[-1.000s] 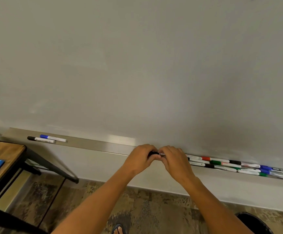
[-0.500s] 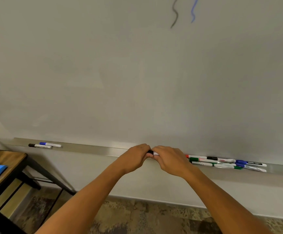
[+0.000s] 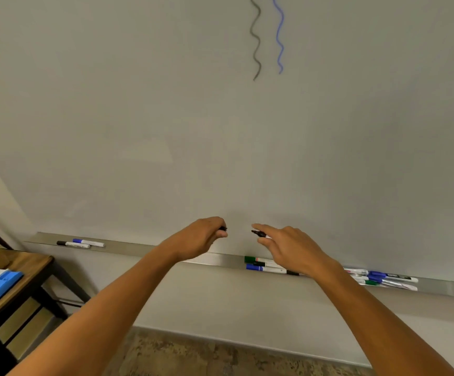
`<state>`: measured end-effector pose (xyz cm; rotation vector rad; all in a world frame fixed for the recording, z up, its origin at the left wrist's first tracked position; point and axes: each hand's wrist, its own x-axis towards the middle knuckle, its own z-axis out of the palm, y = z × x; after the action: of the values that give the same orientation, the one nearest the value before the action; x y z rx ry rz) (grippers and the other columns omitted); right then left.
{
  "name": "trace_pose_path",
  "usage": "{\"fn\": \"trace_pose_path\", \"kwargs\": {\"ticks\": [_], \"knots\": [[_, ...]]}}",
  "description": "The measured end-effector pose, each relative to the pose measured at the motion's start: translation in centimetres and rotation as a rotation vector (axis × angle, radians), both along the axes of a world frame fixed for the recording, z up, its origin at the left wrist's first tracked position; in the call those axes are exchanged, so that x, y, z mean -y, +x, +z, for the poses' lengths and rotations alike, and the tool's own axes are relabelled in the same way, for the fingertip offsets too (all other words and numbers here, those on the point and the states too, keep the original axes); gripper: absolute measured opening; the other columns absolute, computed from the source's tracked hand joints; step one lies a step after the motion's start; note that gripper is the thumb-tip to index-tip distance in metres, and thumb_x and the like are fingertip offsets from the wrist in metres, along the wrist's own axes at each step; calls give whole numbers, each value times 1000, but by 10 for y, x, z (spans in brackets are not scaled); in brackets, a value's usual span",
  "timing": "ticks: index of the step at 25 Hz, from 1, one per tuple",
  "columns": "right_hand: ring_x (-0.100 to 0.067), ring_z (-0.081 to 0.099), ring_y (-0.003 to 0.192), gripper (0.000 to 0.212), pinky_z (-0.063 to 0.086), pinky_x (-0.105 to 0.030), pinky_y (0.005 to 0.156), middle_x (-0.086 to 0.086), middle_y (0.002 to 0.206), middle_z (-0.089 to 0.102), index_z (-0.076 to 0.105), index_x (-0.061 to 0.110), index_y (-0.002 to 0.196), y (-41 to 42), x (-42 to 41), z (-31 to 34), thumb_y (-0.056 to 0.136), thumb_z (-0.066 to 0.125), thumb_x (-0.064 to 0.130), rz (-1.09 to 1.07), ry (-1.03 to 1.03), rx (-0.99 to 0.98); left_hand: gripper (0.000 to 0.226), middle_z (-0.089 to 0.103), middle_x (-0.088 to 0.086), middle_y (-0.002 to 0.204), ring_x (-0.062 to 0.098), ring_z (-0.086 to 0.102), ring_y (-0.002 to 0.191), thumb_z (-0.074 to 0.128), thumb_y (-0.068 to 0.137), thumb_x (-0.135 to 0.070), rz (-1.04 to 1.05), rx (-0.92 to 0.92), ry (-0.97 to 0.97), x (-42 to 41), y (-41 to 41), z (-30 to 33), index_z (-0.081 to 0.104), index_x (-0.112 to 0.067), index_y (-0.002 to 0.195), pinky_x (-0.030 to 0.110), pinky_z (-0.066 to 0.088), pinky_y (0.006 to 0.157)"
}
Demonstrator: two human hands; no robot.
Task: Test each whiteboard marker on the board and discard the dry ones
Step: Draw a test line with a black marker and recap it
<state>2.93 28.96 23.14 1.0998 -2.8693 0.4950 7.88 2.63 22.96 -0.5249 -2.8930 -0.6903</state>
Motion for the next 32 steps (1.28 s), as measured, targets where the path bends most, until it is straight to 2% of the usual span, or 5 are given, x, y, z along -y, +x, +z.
{"fn": "trace_pose_path", "kwargs": {"ticks": [9, 14, 20, 24, 32], "knots": [[-22, 57, 126, 53, 46, -31, 102, -3, 140, 59, 27, 28, 157, -22, 13, 70, 107, 40, 39, -68, -331, 87, 33, 71, 6, 73, 28, 65, 67, 56, 97, -34, 447, -452, -191, 37, -58, 83, 57, -21, 127, 37, 54, 62], [-2, 58, 69, 59, 50, -19, 72, 8, 95, 68, 15, 34, 158, -38, 33, 115, 106, 39, 22, -55, -377, 131, 53, 41, -2, 46, 21, 38, 42, 23, 95, -50, 464, -688, -53, 43, -86, 134, 46, -16, 60, 31, 38, 48], [-17, 63, 69, 41, 57, -27, 69, 5, 93, 65, 39, 48, 133, -55, 63, 166, 106, 40, 17, 64, -529, -70, 70, 57, 10, 121, 31, 52, 109, 49, 88, -36, 432, -991, -233, 73, -126, 202, 30, -14, 152, 43, 47, 84], [-14, 68, 80, 31, 59, -30, 79, 2, 90, 62, 67, 32, 121, -64, 86, 198, 105, 47, 15, 112, -669, -125, 80, 26, 19, 157, 38, 17, 148, 43, 88, -42, 390, -1043, -249, 89, -153, 248, 15, -9, 156, 54, 20, 118], [-2, 57, 124, 89, 52, -27, 99, 14, 139, 54, 36, 35, 136, -82, 112, 271, 67, 92, 35, 213, -600, -187, 83, -5, 21, 163, 33, -7, 151, 36, 92, -49, 357, -1100, -270, 87, -197, 294, 5, -6, 156, 55, 4, 122]]}}
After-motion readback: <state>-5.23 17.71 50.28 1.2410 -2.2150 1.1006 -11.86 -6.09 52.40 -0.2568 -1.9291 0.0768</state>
